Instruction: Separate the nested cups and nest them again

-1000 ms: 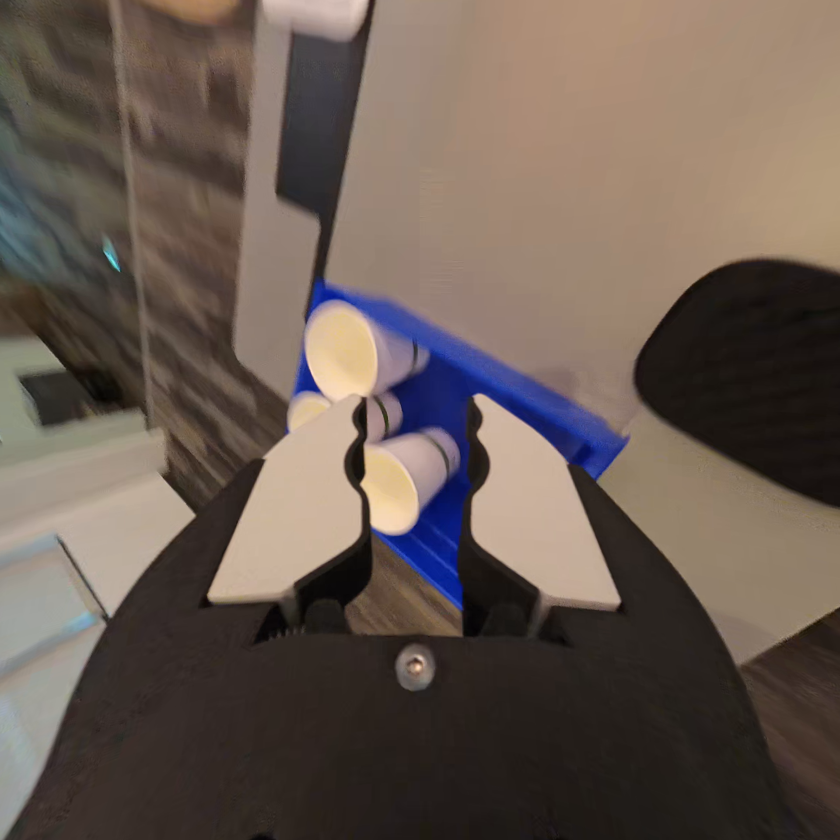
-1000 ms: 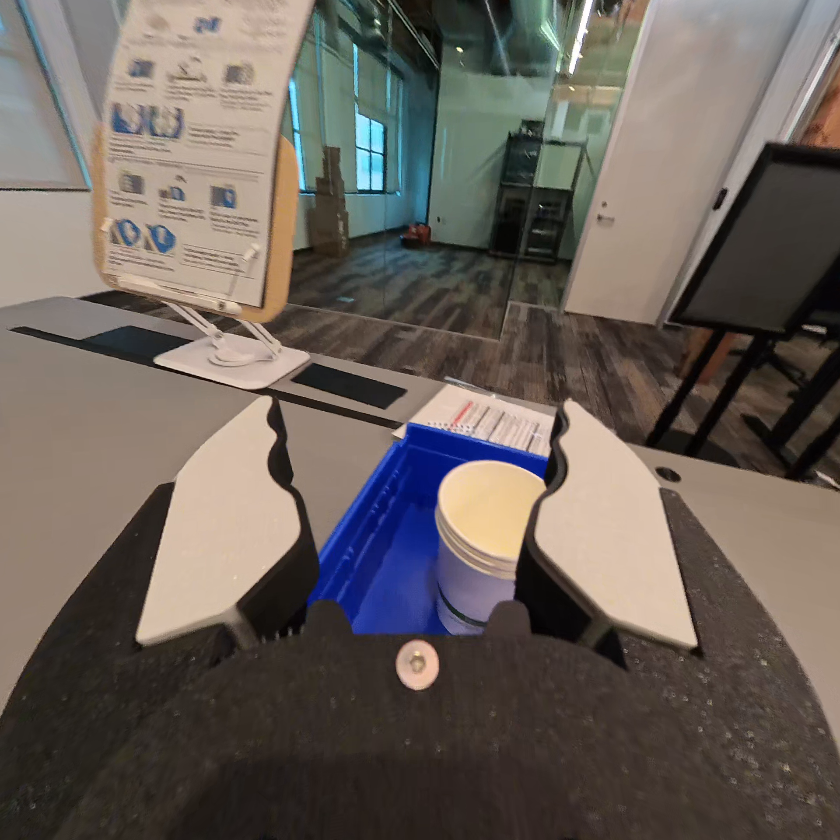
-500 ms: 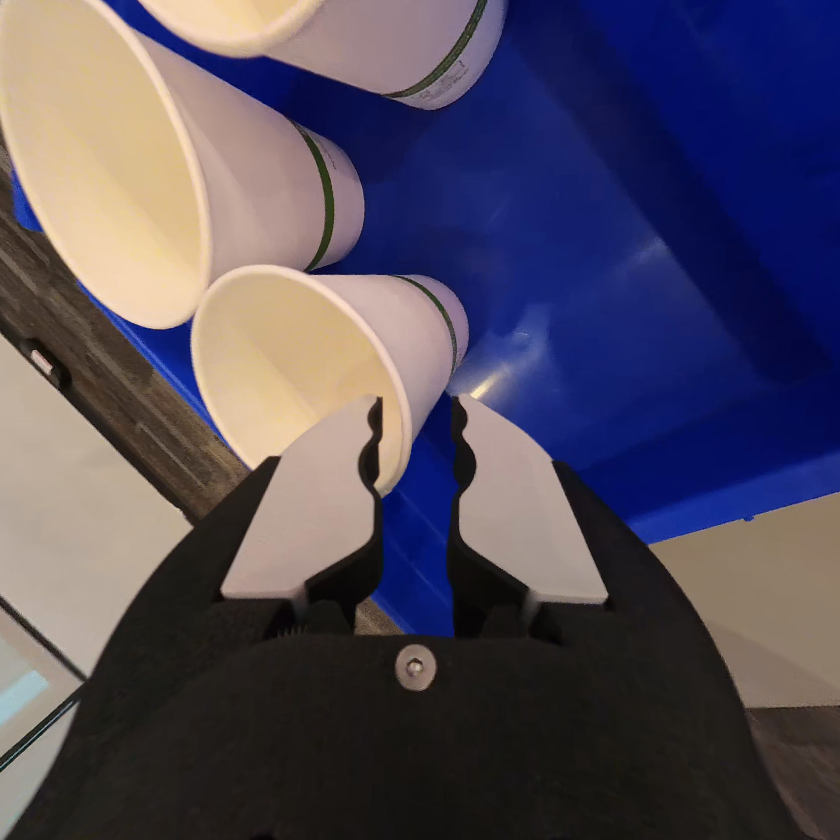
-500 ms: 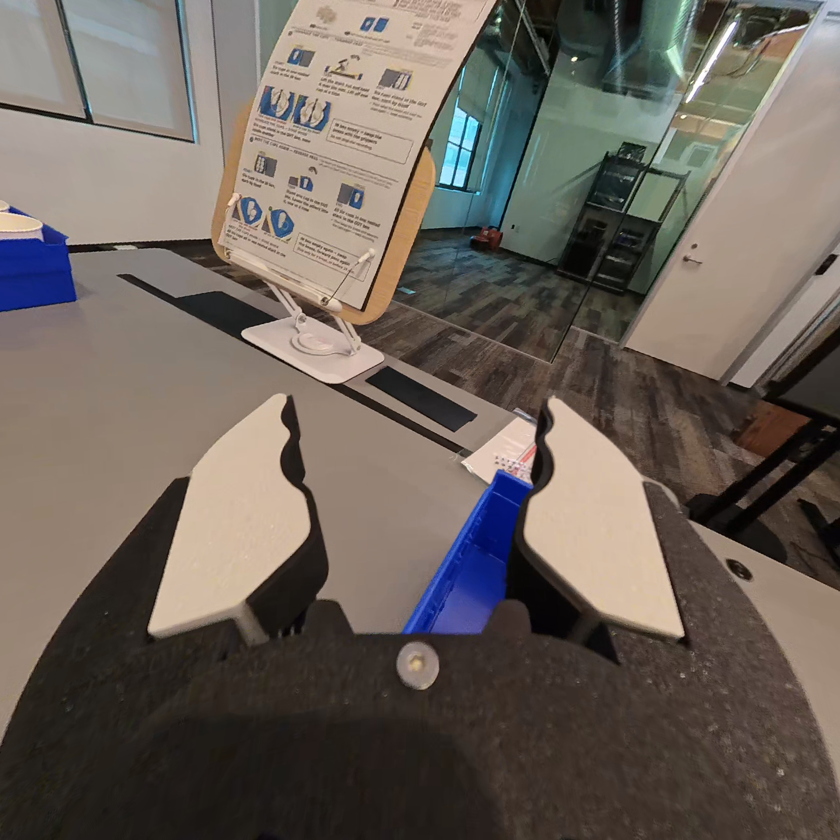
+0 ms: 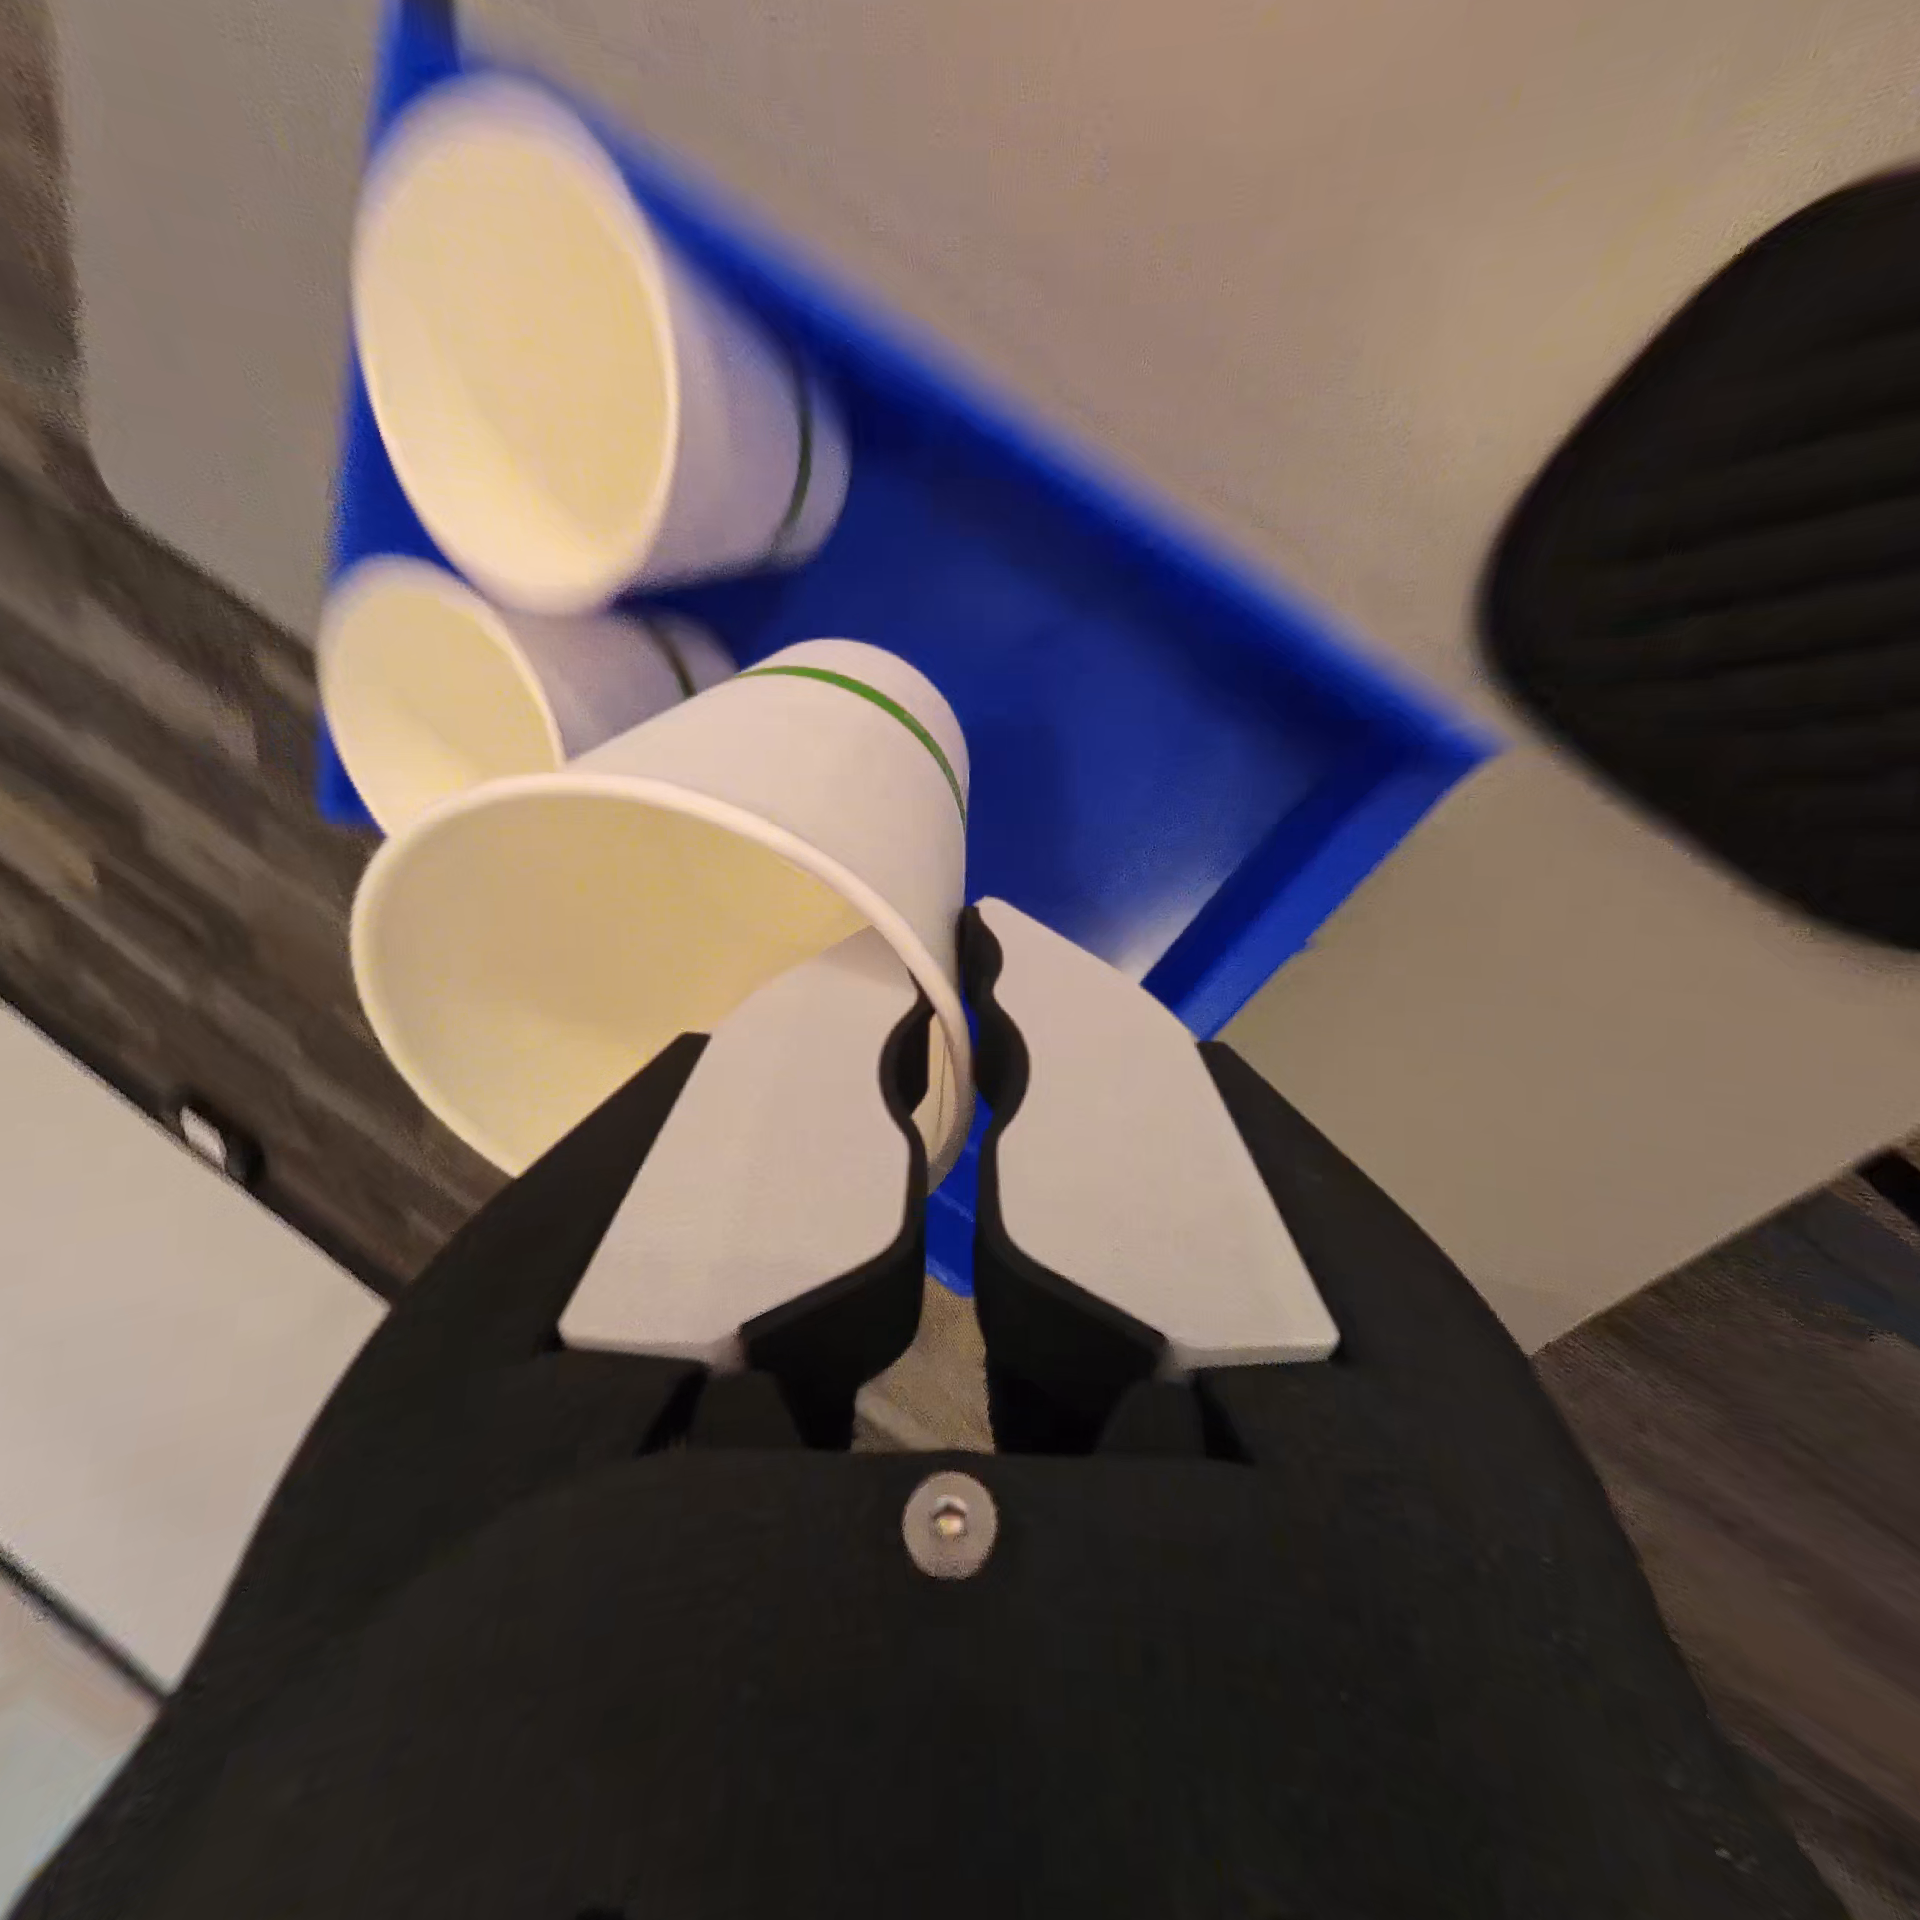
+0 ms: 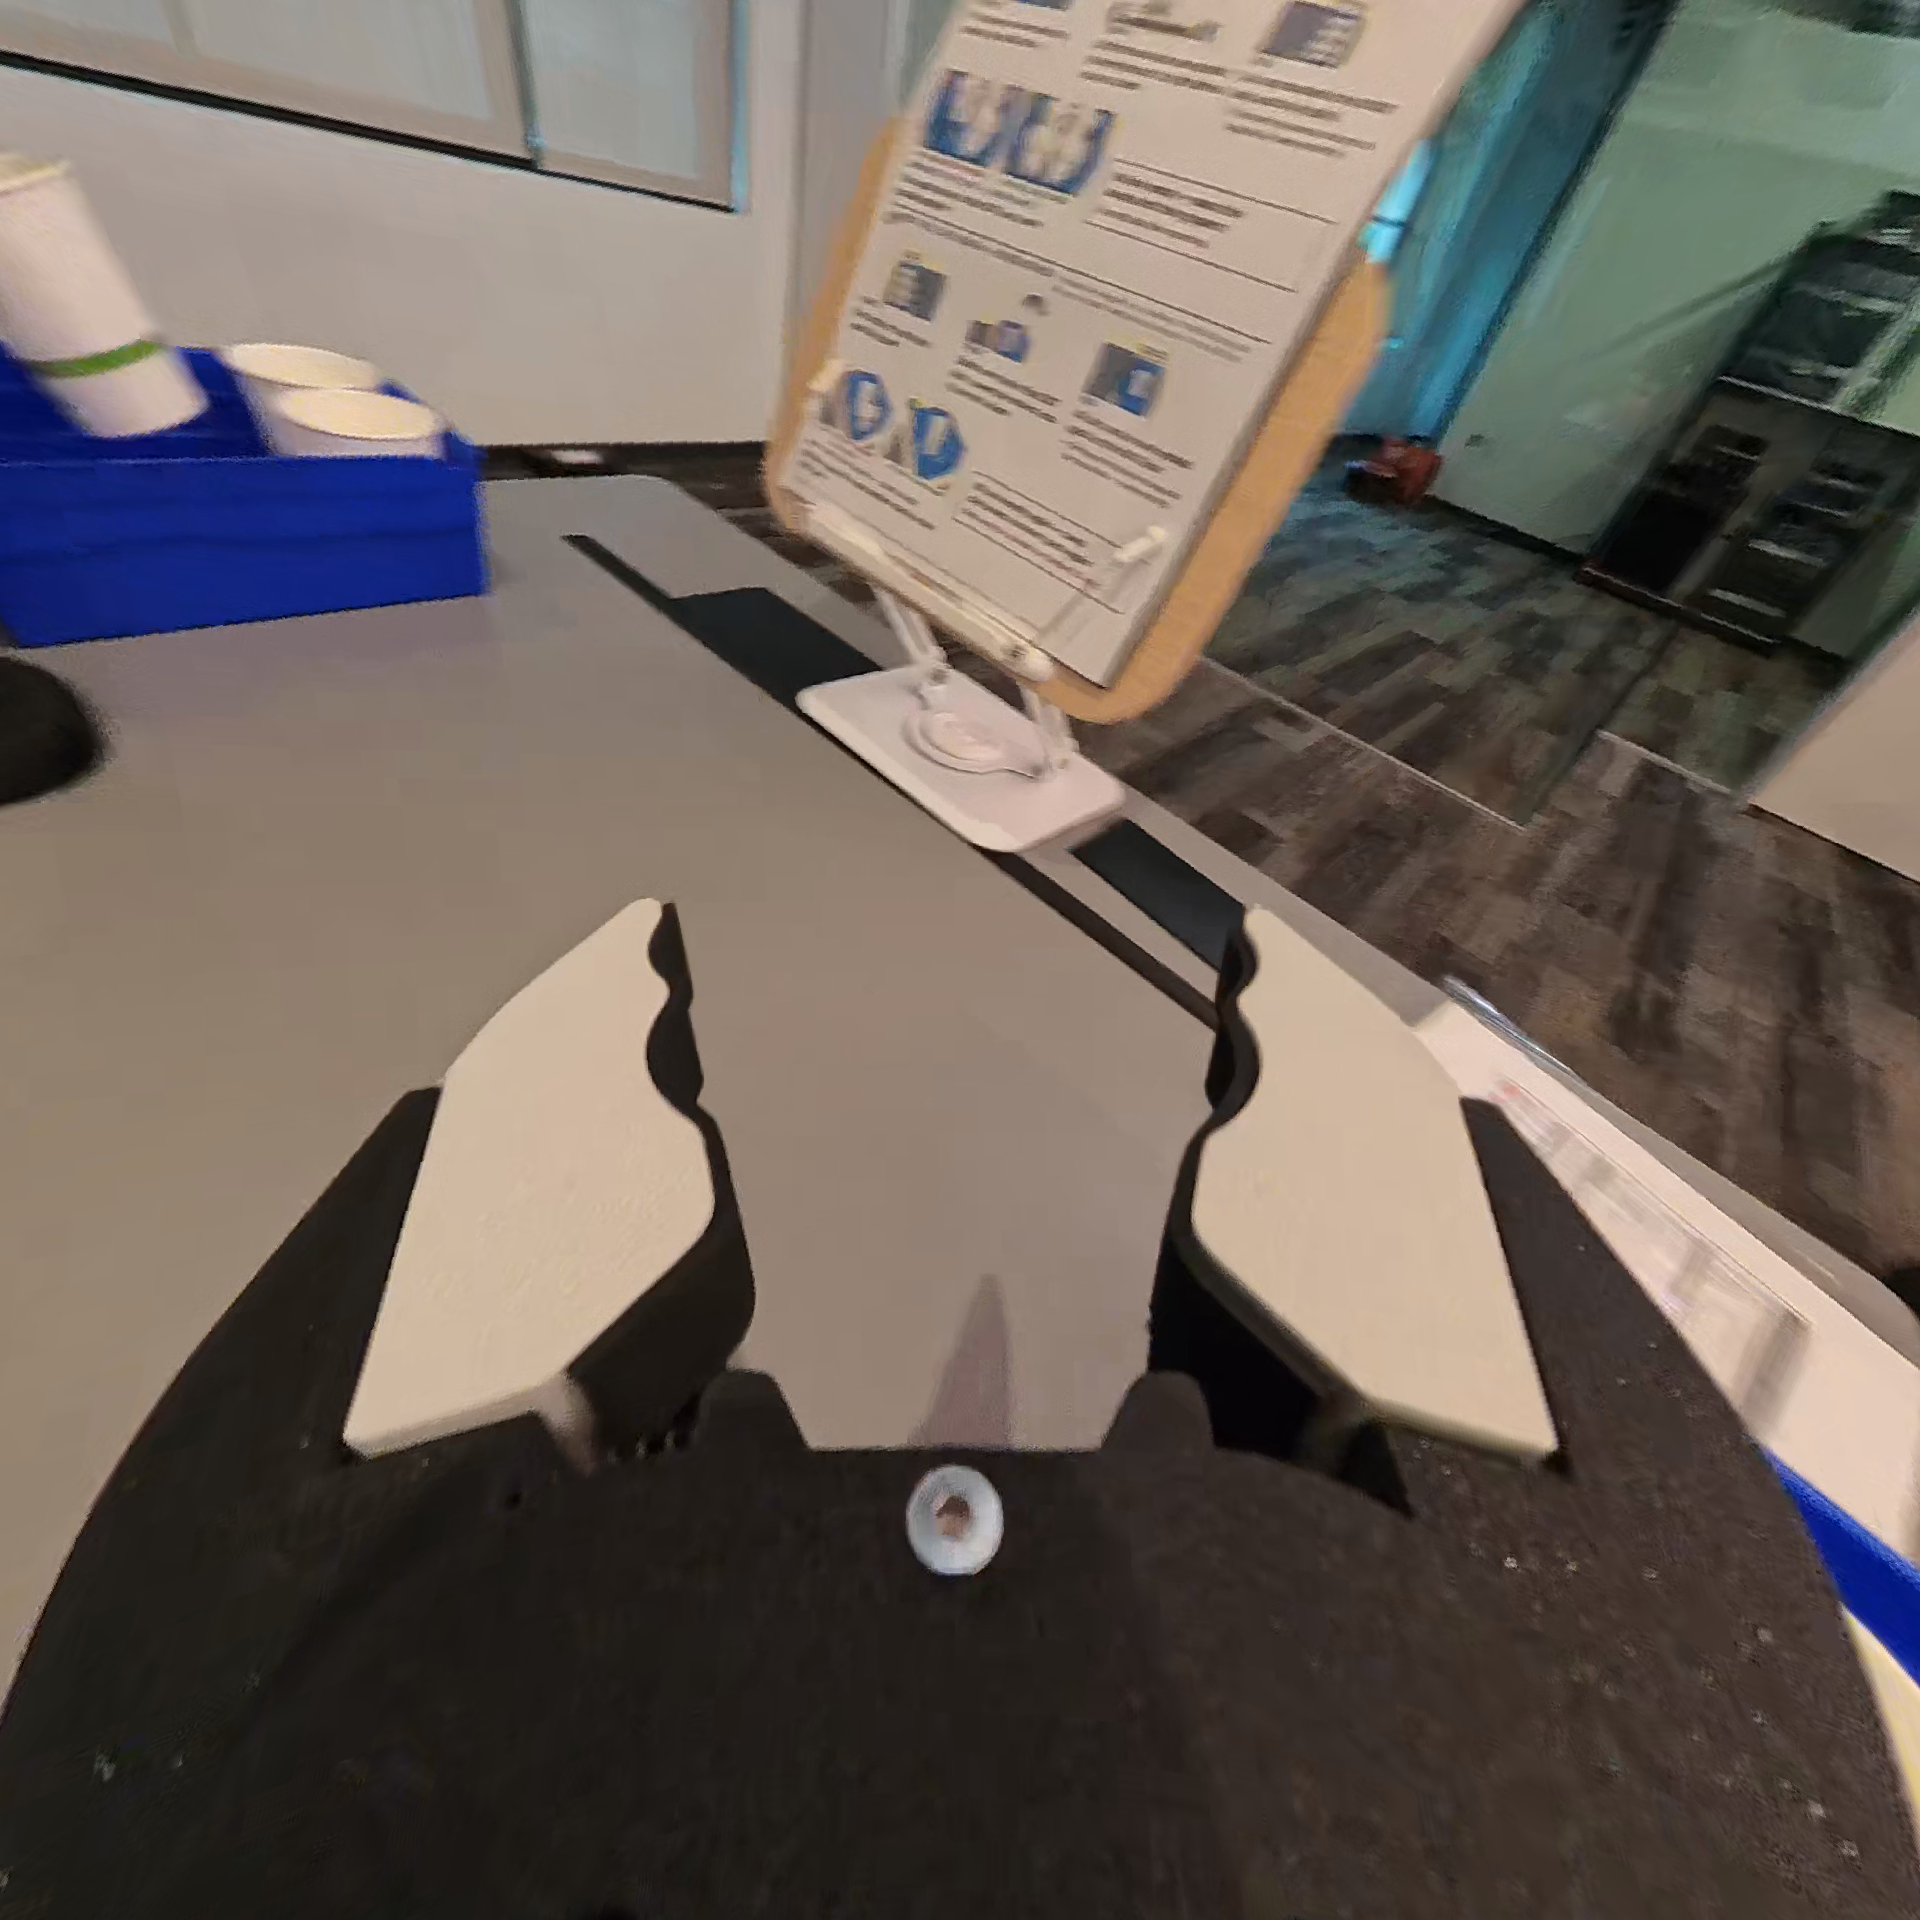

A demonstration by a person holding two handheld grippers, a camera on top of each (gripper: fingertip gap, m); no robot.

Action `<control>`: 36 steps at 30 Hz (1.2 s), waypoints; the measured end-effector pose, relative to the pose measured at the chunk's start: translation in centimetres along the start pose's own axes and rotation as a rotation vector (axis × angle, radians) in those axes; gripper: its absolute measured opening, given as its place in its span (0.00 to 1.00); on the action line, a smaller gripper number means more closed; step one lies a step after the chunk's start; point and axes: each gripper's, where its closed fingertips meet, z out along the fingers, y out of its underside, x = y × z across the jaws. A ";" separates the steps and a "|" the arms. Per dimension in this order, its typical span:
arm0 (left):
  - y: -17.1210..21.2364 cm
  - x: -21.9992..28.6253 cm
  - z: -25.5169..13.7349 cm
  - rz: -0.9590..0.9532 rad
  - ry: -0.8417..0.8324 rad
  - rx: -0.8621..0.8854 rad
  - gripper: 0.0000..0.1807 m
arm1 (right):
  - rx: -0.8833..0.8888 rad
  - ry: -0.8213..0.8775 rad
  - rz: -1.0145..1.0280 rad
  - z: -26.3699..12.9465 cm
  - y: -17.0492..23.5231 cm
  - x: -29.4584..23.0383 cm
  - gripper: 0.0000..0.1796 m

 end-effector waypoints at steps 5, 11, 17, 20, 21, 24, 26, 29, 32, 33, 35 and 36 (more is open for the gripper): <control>-12.3 8.4 -9.2 0.356 0.152 0.272 0.01 | 0.025 -0.469 -0.024 4.3 -5.1 -12.1 0.51; -22.4 19.4 -13.1 0.765 0.285 0.431 0.01 | 0.077 -0.909 0.071 8.2 -10.0 -24.2 0.56; -26.1 24.6 -13.6 0.950 0.325 0.441 0.01 | -0.028 -1.127 0.109 9.3 -9.4 -29.3 0.61; -26.9 25.4 -13.5 0.992 0.319 0.435 0.01 | -0.024 -1.228 0.132 8.1 -9.6 -30.9 0.60; -27.0 25.7 -13.7 1.002 0.325 0.441 0.01 | -0.021 -1.217 0.123 8.2 -9.4 -31.0 0.60; -27.1 26.4 -13.8 1.021 0.346 0.447 0.01 | -0.039 -1.258 0.111 7.7 -8.9 -31.5 0.51; -27.0 26.7 -13.8 1.028 0.355 0.446 0.01 | -0.053 -1.285 0.123 7.4 -8.7 -31.7 0.51; -26.9 27.0 -13.6 1.036 0.364 0.438 0.02 | -0.065 -1.294 0.111 7.3 -8.3 -31.9 0.50; -27.1 27.1 -13.5 1.020 0.360 0.440 0.03 | -0.054 -1.289 0.115 7.3 -8.2 -31.8 0.50; -27.4 27.1 -13.6 1.007 0.350 0.459 0.09 | -0.050 -1.277 0.122 7.5 -8.2 -31.7 0.49; -27.9 26.9 -13.7 0.974 0.332 0.477 0.19 | -0.048 -1.255 0.125 7.8 -8.1 -31.4 0.49; -28.2 26.8 -13.8 0.959 0.318 0.484 0.23 | -0.050 -1.253 0.129 7.8 -8.0 -31.2 0.49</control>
